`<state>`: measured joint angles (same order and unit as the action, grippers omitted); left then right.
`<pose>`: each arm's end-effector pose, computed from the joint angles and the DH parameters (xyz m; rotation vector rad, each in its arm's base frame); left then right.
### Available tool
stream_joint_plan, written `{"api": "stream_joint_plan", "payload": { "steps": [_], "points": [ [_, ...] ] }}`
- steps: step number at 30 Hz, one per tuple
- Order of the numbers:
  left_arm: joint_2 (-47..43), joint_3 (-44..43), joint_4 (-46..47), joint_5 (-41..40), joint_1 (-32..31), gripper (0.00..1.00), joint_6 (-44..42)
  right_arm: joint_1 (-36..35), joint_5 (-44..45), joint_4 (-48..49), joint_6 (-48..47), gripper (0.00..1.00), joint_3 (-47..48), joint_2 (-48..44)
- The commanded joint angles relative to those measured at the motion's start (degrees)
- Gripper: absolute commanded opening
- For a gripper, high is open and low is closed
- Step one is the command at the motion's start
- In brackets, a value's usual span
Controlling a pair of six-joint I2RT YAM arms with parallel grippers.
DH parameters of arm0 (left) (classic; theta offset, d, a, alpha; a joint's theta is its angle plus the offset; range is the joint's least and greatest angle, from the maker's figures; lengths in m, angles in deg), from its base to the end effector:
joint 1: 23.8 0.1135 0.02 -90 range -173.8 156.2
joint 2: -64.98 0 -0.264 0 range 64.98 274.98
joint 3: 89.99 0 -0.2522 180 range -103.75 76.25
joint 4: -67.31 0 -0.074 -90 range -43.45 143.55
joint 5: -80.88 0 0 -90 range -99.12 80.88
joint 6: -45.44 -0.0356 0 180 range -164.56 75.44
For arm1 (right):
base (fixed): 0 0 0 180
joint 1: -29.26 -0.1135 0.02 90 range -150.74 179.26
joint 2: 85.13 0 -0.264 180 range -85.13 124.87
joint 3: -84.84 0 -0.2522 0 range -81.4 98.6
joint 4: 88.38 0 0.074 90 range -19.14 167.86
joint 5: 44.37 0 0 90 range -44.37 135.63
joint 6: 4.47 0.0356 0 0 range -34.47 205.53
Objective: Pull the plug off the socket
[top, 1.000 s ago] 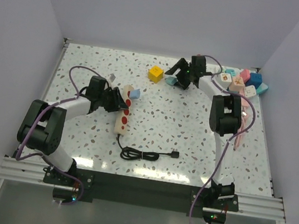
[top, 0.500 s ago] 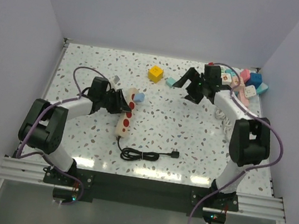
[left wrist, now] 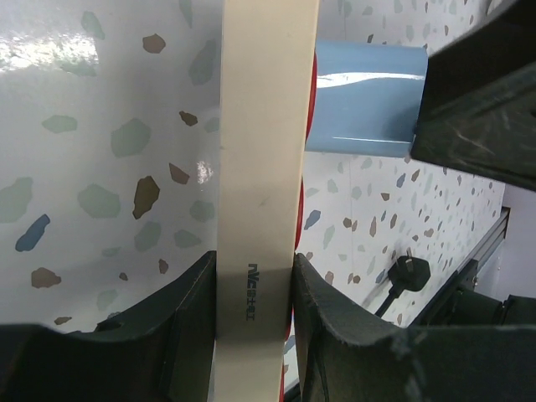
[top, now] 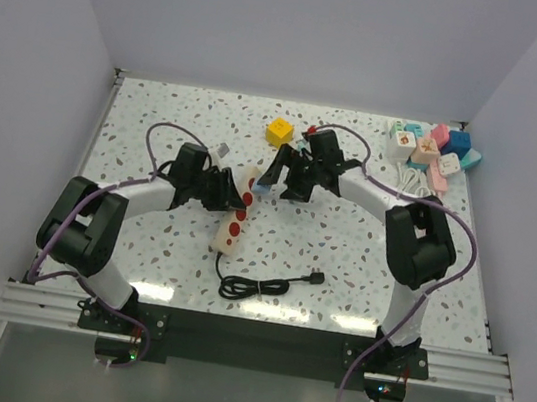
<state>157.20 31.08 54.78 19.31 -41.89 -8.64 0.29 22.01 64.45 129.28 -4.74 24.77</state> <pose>0.2936 -0.1137 0.1634 -0.1326 2.4919 -1.0177 0.3612 0.2163 0.2001 0.1189 2.5788 1.0394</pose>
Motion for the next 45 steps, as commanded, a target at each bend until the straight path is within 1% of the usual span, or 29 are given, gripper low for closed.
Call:
{"api": "stream_joint_plan", "payload": {
  "steps": [1, 2, 4, 7, 8, 9, 11, 12, 15, 16, 19, 21, 22, 24, 25, 27, 31, 33, 36, 38, 39, 40, 41, 44, 45],
  "points": [
    [-1.79, -2.56, 4.30, 1.55, -1.51, 0.00, 0.81, 0.50, -1.78, 0.49, -0.24, 0.86, 4.89, 2.32],
    [-1.87, -2.47, 4.39, 1.46, -1.69, 0.00, 1.08, 0.23, -1.87, 0.58, -0.15, 0.82, 5.77, 2.85],
    [-2.05, -2.29, 4.92, 1.55, -2.21, 0.00, 1.43, -0.38, -2.39, 0.75, -0.07, 0.79, 6.65, 4.51],
    [-2.58, -2.29, 5.09, 1.46, -2.83, 0.00, 1.69, -0.73, -3.01, 1.37, 0.72, 0.65, 8.32, 6.89],
    [-2.66, -2.29, 5.09, 1.46, -2.92, 0.00, 1.70, -0.74, -3.88, 1.46, 0.90, 0.58, 9.11, 7.25],
    [-2.84, -2.29, 5.09, 1.28, -3.01, 0.00, 1.70, -0.91, -4.42, 1.46, 1.16, 0.47, 9.29, 7.60],
    [-3.28, -2.12, 5.09, 0.84, -3.10, 0.00, 1.87, -1.26, -4.86, 0.93, 0.99, 0.35, 9.21, 7.52],
    [-3.37, -2.03, 5.09, 0.58, -3.10, 0.00, 1.78, -1.26, -5.21, 0.75, 0.64, 0.23, 8.94, 7.34],
    [-3.46, -1.77, 5.79, 0.32, -3.10, 0.00, 1.87, -1.35, -6.61, 0.14, 0.20, 0.03, 7.28, 6.46],
    [-3.28, -1.59, 6.23, 0.40, -3.10, 0.00, 1.96, -1.35, -7.05, 0.22, 0.20, 0.00, 6.75, 6.20],
    [-2.32, -1.42, 7.38, 0.40, -3.10, 0.00, 2.13, -1.44, -8.02, 0.93, 0.29, 0.00, 4.99, 5.23],
    [-1.44, -1.68, 8.16, 0.75, -3.09, 0.14, 2.05, -1.35, -8.64, 1.98, 0.81, 0.00, 4.20, 4.44],
    [-0.83, -1.59, 8.43, 0.67, -3.10, 0.29, 2.05, -1.44, -9.42, 2.33, 0.99, 0.00, 4.02, 4.18],
    [-0.21, -1.42, 9.31, 0.75, -3.10, 0.43, 1.96, -1.44, -9.69, 2.60, 1.51, 0.00, 4.28, 3.56],
    [0.41, -1.50, 9.66, 0.75, -3.10, 0.53, 1.96, -1.35, -10.22, 2.60, 1.69, 0.00, 4.46, 3.39],
    [0.85, -1.59, 10.36, 0.58, -3.10, 0.62, 2.05, -1.44, -10.75, 2.86, 2.13, 0.00, 4.90, 3.03],
    [2.34, -1.42, 11.68, 0.67, -3.01, 0.68, 2.49, -1.44, -11.54, 3.04, 2.57, 0.00, 5.16, 2.33],
    [2.96, -1.68, 12.12, 0.75, -3.18, 0.69, 2.40, -1.44, -11.89, 3.30, 3.01, 0.00, 4.99, 2.07],
    [4.27, -1.85, 11.34, 0.67, -3.44, 0.67, 1.52, -1.35, -12.68, 4.36, 3.97, 0.00, 4.72, 1.63],
    [5.24, -1.94, 10.11, 0.06, -3.71, 0.44, 0.47, -1.35, -12.86, 4.62, 4.24, 0.00, 4.90, 1.36],
    [5.51, -1.94, 9.58, -0.56, -3.80, 0.18, 0.38, -1.44, -12.77, 4.53, 4.24, 0.00, 4.99, 1.36],
    [5.86, -1.59, 9.23, -1.00, -3.80, 0.06, 0.20, -1.35, -12.86, 4.27, 4.15, 0.00, 5.25, 1.27],
    [5.95, -1.50, 8.62, -1.53, -3.80, 0.00, 0.29, -1.35, -12.86, 4.09, 4.15, 0.00, 5.34, 1.19],
    [6.21, -1.06, 7.47, -4.25, -3.80, 0.00, 0.64, -1.44, -12.86, 3.31, 3.89, 0.00, 5.08, 0.75],
    [6.30, -1.15, 6.86, -6.34, -3.80, 0.00, 1.16, -1.35, -13.12, 3.04, 3.72, 0.00, 4.90, 0.05]
  ]
}}
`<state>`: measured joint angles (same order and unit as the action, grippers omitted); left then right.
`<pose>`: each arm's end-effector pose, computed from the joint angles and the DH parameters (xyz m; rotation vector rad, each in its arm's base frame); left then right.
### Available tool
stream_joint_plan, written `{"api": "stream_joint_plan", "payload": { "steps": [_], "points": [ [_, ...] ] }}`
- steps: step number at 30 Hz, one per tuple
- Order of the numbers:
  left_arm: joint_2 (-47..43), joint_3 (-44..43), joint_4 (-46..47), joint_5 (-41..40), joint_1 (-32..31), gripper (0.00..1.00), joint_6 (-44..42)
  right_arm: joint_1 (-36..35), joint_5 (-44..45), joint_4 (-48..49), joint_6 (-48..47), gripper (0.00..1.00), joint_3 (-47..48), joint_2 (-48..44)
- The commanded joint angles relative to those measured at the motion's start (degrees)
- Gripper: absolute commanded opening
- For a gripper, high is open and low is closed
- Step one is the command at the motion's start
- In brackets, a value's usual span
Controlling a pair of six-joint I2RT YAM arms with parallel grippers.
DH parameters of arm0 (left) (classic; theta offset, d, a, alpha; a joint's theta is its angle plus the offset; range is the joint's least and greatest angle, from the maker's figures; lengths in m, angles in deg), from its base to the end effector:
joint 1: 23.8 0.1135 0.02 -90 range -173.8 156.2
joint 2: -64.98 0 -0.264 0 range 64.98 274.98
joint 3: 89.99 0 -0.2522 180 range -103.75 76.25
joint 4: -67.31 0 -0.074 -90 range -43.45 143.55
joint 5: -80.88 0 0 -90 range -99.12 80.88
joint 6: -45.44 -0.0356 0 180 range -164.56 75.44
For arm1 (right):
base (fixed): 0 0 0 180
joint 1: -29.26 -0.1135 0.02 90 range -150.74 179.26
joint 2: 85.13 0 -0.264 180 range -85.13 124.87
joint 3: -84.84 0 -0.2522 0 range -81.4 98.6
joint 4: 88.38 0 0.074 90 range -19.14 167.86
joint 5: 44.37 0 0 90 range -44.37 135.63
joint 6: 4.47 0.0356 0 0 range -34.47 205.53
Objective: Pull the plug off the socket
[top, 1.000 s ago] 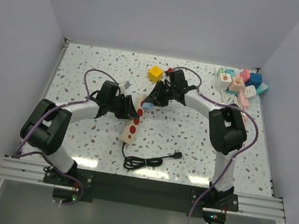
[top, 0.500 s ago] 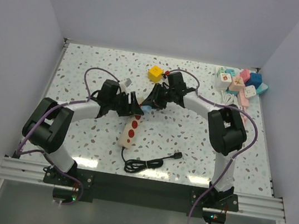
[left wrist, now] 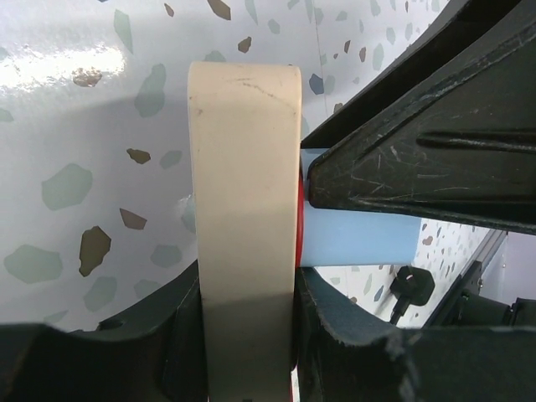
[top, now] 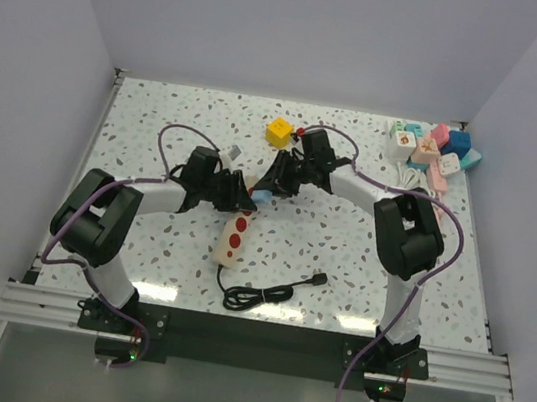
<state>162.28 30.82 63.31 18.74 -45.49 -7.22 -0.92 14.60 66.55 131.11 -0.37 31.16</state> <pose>0.3007 -0.1375 0.1490 -0.0658 2.4487 -1.0582 0.3741 0.2388 0.1819 0.0636 2.6178 1.2067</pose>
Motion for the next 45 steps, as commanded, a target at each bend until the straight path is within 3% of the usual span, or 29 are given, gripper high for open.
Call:
{"api": "stream_joint_plan", "payload": {
  "steps": [1, 6, 10, 14, 18, 22, 28, 35, 42, 43, 45],
  "points": [
    [1.23, -0.98, -2.20, -6.84, -0.19, 0.00, -0.17, -0.15, -5.63, 0.68, 1.88, 0.00, 0.27, -6.86],
    [1.67, -1.07, -4.57, -11.33, 0.94, 0.00, 1.15, 1.78, -5.62, -1.25, 0.65, 0.00, -6.05, -13.71],
    [1.58, -0.71, -5.10, -11.86, 2.53, 0.00, 1.51, 6.08, -5.80, -3.10, -0.67, 0.00, -15.89, -26.87],
    [2.02, -1.15, -5.98, -12.04, 3.06, 0.00, 1.15, 10.30, -7.73, -6.17, -1.63, 0.00, -23.28, -34.18],
    [3.25, -2.47, -5.81, -10.64, 3.15, 0.00, 1.42, 10.31, -7.56, -4.87, -0.41, 0.00, -25.31, -35.96],
    [2.29, -4.66, -5.10, -8.79, 3.15, 0.00, 1.42, 11.10, -0.12, -6.36, -1.46, 0.00, -24.96, -35.96],
    [-0.44, -8.61, -7.47, -8.43, 3.76, 0.00, 0.10, 15.32, 7.12, 0.84, 1.35, 0.00, -23.56, -26.50],
    [-1.32, -12.05, -12.19, -7.12, 6.66, 0.00, -2.89, 17.60, 10.99, 9.28, 5.39, 0.00, -10.47, -8.55],
    [0.78, -15.73, -17.66, -10.36, 13.68, 0.00, -9.11, 17.87, 15.55, 7.54, 8.56, 0.00, 3.85, 5.34],
    [1.31, -16.61, -18.54, -10.98, 14.91, 0.00, -9.91, 17.78, 15.73, 6.75, 8.64, 0.12, 7.00, 6.57],
    [3.50, -20.11, -21.44, -13.25, 18.43, 0.00, -12.19, 17.87, 15.73, 4.64, 8.38, 0.25, 10.18, 9.74]
  ]
}}
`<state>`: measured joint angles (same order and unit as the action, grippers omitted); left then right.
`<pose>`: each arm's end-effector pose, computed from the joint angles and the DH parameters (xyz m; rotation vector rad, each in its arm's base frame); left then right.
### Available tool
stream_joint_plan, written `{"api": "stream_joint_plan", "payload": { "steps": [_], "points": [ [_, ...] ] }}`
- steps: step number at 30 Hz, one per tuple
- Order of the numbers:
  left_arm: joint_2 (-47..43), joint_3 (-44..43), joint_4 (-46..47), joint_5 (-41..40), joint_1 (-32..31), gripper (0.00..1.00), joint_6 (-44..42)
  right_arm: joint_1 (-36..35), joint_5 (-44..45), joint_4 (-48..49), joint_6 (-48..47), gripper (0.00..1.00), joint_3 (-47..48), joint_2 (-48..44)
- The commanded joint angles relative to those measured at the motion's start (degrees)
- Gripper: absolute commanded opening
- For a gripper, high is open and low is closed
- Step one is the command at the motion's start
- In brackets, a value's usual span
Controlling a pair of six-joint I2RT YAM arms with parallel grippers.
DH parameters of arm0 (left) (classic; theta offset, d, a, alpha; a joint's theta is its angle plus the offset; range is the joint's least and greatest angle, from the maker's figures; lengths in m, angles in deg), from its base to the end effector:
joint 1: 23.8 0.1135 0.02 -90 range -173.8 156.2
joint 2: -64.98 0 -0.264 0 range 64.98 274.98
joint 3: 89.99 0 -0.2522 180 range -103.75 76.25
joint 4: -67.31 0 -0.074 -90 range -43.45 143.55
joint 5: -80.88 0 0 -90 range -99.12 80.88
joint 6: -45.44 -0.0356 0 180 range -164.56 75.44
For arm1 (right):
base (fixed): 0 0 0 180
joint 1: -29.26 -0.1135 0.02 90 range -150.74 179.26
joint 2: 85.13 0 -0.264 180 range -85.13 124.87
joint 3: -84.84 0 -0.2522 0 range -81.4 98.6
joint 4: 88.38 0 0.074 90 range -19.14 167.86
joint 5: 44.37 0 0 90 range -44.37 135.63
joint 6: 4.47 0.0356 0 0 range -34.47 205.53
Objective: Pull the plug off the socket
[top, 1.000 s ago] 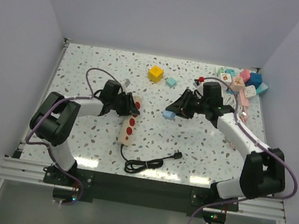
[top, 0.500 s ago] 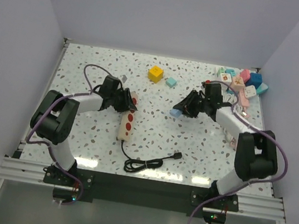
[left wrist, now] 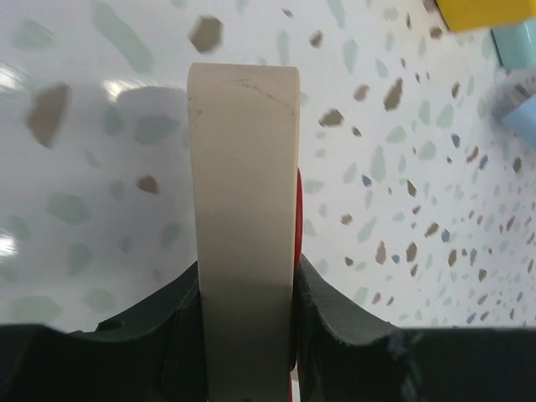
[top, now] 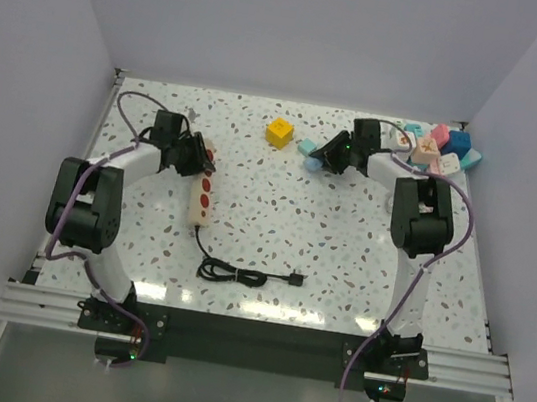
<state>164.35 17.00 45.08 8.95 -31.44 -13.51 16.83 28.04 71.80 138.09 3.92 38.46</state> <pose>0.3556 -0.0588 0.1811 -0.3566 2.4547 -0.6815 0.4593 0.1123 0.1534 0.6998 2.3875 0.8856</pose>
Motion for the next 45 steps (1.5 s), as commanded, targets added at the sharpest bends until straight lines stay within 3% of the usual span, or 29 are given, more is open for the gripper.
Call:
{"api": "stream_joint_plan", "payload": {
  "steps": [1, 2, 6, 9, 15, 16, 17, 20, 29, 35, 38, 41, 45],
  "points": [
    [2.39, -7.89, -4.18, -4.34, 5.61, 0.00, -6.69, 0.12, 2.73, -1.48, 1.15, 0.34, 8.44, 3.23],
    [3.45, -9.82, -6.97, -5.40, 7.53, 0.00, -7.49, 0.12, 2.64, -2.80, 1.06, 0.53, 9.50, 3.93],
    [11.60, -22.80, -13.31, -9.44, 10.62, 0.00, -12.23, 0.12, 3.96, -5.97, 0.44, 0.74, 12.85, 6.04],
    [16.71, -29.50, -17.72, -10.59, 11.07, 0.00, -14.52, 0.12, 4.22, -8.78, -0.17, 0.83, 14.17, 6.40],
    [20.59, -33.47, -17.63, -13.75, 12.12, 0.00, -16.63, 0.12, 4.32, -12.74, -2.45, 0.94, 8.38, -1.06],
    [20.95, -33.83, -17.46, -14.19, 12.47, 0.06, -16.98, 0.12, 3.88, -14.05, -3.07, 0.97, 6.28, -2.46],
    [21.30, -34.27, -17.46, -14.89, 12.91, 0.22, -17.16, 0.03, 3.61, -14.58, -4.55, 0.98, 5.05, -5.78],
    [22.62, -36.38, -17.55, -17.53, 13.96, 0.53, -17.60, 0.12, 2.38, -15.38, -7.89, 0.98, -0.93, -13.16],
    [23.42, -39.55, -18.60, -19.82, 14.58, 0.85, -16.81, 0.03, -0.70, -18.19, -13.52, 0.98, -10.17, -26.81],
    [8.77, -26.58, -16.85, -18.33, 11.69, 0.89, -14.44, -0.23, 0.97, -23.90, -18.54, 0.98, -10.96, -32.18],
    [2.96, -18.49, -16.14, -22.88, 9.14, 0.86, -12.51, -0.49, 0.54, -25.05, -19.68, 0.98, -12.80, -34.29],
    [0.65, -11.72, -15.53, -26.23, 9.13, 0.83, -9.26, -0.67, -0.17, -25.22, -19.95, 0.98, -15.00, -35.61],
    [1.35, -7.21, -15.44, -24.92, 8.96, 0.77, -8.46, -1.02, -0.35, -25.14, -20.04, 0.98, -17.20, -37.10]
  ]
}}
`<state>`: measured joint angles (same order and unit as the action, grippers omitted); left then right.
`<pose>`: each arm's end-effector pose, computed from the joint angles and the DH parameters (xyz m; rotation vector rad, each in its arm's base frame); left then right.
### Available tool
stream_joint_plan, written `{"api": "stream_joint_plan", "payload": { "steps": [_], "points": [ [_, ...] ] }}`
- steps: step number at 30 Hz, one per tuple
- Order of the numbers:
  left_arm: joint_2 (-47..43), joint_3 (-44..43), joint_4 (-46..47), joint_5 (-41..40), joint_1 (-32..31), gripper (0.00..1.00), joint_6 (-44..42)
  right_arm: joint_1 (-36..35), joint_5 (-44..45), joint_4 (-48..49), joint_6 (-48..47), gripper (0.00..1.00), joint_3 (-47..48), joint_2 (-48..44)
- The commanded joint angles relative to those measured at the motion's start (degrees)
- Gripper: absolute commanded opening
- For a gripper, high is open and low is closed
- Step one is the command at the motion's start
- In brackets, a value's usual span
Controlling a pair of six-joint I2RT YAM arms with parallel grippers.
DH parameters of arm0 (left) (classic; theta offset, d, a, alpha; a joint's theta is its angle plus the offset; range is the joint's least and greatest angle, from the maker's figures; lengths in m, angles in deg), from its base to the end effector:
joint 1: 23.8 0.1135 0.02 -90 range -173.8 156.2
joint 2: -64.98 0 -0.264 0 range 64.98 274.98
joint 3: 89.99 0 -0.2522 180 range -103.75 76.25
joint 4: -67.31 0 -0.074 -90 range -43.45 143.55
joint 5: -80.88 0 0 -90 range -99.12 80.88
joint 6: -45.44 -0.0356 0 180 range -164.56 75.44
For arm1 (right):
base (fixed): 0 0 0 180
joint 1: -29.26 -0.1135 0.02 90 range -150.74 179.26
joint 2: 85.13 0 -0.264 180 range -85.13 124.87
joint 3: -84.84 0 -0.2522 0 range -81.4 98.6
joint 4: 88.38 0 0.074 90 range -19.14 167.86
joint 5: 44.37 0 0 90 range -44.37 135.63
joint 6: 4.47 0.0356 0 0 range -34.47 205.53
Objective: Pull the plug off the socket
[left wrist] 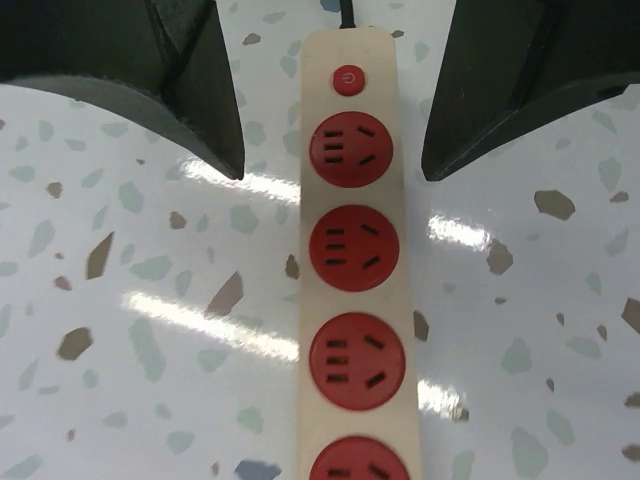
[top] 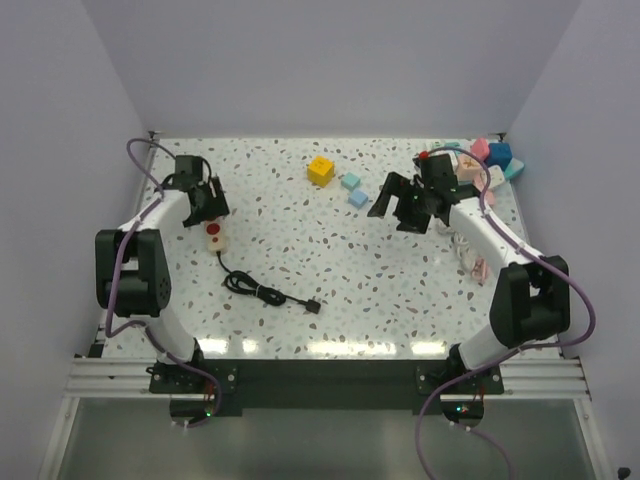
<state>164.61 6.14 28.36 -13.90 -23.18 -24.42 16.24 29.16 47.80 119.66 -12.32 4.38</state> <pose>0.3701 0.0070 0.2159 -0.4871 2.4736 -0.0322 0.3261 0.0858 0.2648 0.3345 2.5138 0.6997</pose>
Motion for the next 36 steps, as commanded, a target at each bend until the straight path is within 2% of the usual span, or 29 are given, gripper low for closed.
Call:
{"api": "stream_joint_plan", "payload": {
  "steps": [1, 6, 9, 10, 12, 13, 14, 16, 23, 26, 33, 34, 36],
  "points": [
    [1.17, 4.36, 1.63, -2.17, 0.70, 0.76, 2.53, -0.61, -1.37, -0.96, -1.61, 0.98, -1.22, -3.29],
    [3.02, 6.12, 3.04, -0.68, 0.17, 0.66, 0.52, -0.78, -1.55, -0.44, -1.17, 0.98, -2.54, -4.43],
    [4.25, 5.16, 2.17, -1.37, -0.01, 0.53, -0.80, -0.87, -1.72, -0.35, -1.26, 0.97, -3.07, -4.52],
    [4.25, 4.89, 1.38, -2.16, -0.01, 0.44, -1.24, -0.87, -1.64, -0.17, -1.26, 0.97, -3.16, -4.61],
    [3.55, 3.84, 0.76, -5.48, 0.52, 0.31, -2.91, -0.87, -1.72, -0.17, -1.26, 0.97, -3.77, -4.70],
    [3.29, 3.23, -0.20, -6.38, 1.56, 0.08, -3.44, -0.96, -1.72, 0.09, -1.26, 0.97, -3.95, -4.79],
    [3.20, 1.57, -0.65, -7.08, 2.18, 0.00, -4.57, -0.96, -1.72, 0.09, -1.26, 0.97, -4.13, -4.61],
    [3.81, -0.72, -2.05, -9.11, 4.02, 0.00, -6.33, -1.05, -1.99, -0.08, -1.26, 0.97, -4.30, -4.00],
    [12.15, -17.23, -9.61, -14.20, 7.11, 0.00, -12.49, -1.49, -1.64, -2.89, -2.57, 0.96, -1.50, -0.66],
    [15.13, -22.94, -10.49, -14.56, 8.69, 0.00, -15.74, -1.49, 0.20, -3.16, -2.14, 0.97, -0.09, 0.57],
    [25.33, -35.88, -14.10, -11.14, 12.56, 0.00, -17.33, -1.57, 4.25, -1.40, 1.20, 0.96, 2.99, 4.17],
    [26.65, -37.46, -14.45, -10.96, 12.73, 0.01, -17.42, -1.49, 4.60, -1.40, 1.64, 0.97, 3.25, 4.44],
    [30.34, -42.73, -15.93, -8.78, 12.82, 0.10, -17.24, -1.57, 5.30, -1.49, 1.64, 0.97, 4.30, 5.05]
  ]
}}
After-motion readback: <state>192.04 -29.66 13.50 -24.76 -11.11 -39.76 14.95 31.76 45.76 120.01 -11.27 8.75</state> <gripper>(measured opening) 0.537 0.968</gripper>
